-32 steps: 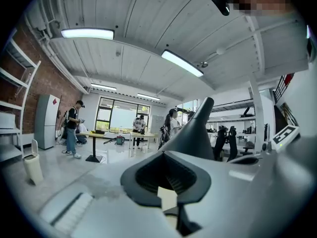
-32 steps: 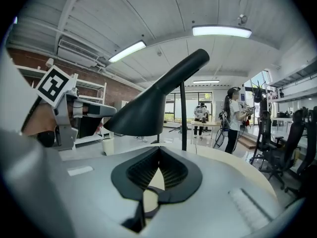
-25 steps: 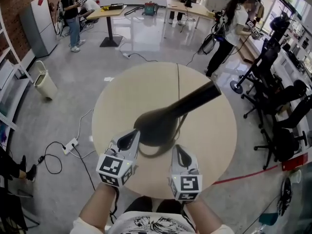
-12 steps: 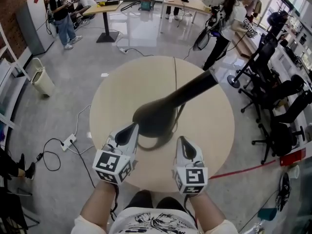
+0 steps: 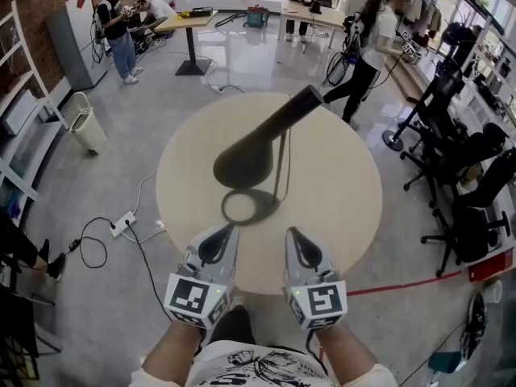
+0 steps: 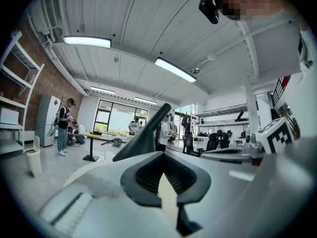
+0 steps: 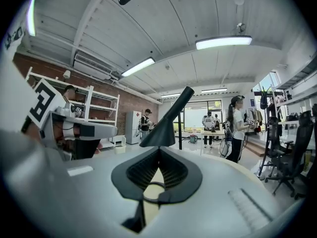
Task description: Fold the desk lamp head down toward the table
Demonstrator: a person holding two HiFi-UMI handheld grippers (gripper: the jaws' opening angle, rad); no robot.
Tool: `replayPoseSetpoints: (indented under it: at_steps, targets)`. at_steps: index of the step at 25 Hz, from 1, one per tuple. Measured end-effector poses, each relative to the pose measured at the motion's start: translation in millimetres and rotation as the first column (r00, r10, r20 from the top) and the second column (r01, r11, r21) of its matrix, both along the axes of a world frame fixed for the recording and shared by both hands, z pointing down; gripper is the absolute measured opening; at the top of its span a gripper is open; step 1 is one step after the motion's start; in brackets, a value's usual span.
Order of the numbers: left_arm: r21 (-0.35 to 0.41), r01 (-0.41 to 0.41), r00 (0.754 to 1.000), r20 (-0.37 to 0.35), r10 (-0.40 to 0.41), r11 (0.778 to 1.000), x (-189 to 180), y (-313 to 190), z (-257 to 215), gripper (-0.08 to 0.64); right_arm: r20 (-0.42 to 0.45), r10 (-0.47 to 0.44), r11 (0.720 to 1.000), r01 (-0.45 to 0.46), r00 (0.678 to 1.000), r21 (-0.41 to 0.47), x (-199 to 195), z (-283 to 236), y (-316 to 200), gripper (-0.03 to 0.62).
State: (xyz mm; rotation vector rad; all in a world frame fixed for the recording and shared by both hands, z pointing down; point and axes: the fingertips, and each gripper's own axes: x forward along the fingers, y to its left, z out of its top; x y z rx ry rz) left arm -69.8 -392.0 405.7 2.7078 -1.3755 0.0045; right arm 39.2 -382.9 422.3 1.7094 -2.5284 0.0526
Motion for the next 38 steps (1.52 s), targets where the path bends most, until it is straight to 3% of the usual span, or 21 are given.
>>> replayPoseSetpoints:
  at_steps: [4,7,11,17,26,32,38]
  targets:
    - [-0.018,0.02,0.999,-0.034,-0.02,1.0,31.4,63.2,11.4,0.006,-0.017,-0.044,0.998,0.043,0.999,-0.038,13.9,11.1,58.5,0.009]
    - [-0.008,0.04,0.999,-0.006,-0.04,0.999,45.6,106.7,16.5,0.006,-0.004,-0.074,0.997,0.073,0.997,-0.035,18.6,8.8,103.3,0.009]
    - [0.036,0.087,0.996,0.029,-0.088,0.996,55.3,157.3,9.1,0.006,0.003,-0.112,0.994,0.112,0.994,-0.008,31.8,-4.3,151.3,0.009]
    - [0.032,0.13,0.991,0.011,-0.13,0.991,60.0,210.1,1.3,0.006,-0.004,-0.137,0.991,0.137,0.991,-0.002,45.7,-2.6,197.2,0.009]
    - [-0.002,0.088,0.996,0.01,-0.088,0.996,64.1,278.0,14.4,0.006,0.013,-0.092,0.995,0.092,0.996,0.034,58.7,-2.5,255.9,0.009]
    - [-0.015,0.103,0.994,-0.016,-0.104,0.995,39.4,329.4,15.7,0.006,0.003,-0.07,0.998,0.07,0.998,0.002,44.4,9.2,306.3,0.009]
    - [-0.029,0.065,0.997,-0.027,-0.066,0.997,31.0,393.4,23.4,0.006,-0.036,-0.039,0.999,0.038,0.999,-0.015,35.1,15.2,368.8,0.008]
